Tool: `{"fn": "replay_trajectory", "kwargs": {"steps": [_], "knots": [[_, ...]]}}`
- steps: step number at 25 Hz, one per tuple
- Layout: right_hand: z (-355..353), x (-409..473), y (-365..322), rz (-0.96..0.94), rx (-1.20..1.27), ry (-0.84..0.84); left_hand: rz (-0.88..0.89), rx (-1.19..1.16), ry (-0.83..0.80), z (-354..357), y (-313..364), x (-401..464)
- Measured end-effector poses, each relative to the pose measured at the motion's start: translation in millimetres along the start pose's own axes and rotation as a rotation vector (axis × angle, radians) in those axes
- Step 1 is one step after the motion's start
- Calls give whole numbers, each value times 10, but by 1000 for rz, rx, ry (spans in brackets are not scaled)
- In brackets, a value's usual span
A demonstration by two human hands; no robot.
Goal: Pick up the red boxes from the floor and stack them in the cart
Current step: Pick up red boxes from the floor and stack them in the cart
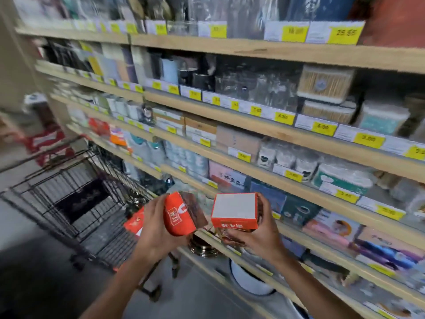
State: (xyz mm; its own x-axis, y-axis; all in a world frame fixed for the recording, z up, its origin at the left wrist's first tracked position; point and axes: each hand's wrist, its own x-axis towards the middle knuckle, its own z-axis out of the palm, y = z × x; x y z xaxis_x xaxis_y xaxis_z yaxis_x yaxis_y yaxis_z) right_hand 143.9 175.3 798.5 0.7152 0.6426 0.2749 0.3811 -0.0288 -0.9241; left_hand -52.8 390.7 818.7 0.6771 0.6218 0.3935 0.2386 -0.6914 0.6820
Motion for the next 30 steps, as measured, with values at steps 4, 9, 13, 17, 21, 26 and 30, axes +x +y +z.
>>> {"fn": "replay_trajectory", "kwargs": {"steps": [4, 9, 13, 17, 21, 26, 30], "knots": [[639, 459, 26, -29, 78, -166, -137, 67, 82, -367, -410, -86], [1386, 1143, 98, -126, 109, -339, -287, 170, 164, -680, -847, 69], [1850, 1692, 117, -244, 74, -461, -387, 189, 248, -833, -1071, 271], [2270, 2276, 192, -334, 45, -528, -456, 210, 347, -905, -1254, 458], [2734, 2624, 310, -403, -21, -592, -525, 235, 385, -942, -1522, 482], [3422, 2888, 441, -381, -99, -636, -578, 239, 399, -1103, -2118, 550], [4015, 3048, 545, -302, -159, -614, -582, 203, 321, -1292, -2775, 735]]}}
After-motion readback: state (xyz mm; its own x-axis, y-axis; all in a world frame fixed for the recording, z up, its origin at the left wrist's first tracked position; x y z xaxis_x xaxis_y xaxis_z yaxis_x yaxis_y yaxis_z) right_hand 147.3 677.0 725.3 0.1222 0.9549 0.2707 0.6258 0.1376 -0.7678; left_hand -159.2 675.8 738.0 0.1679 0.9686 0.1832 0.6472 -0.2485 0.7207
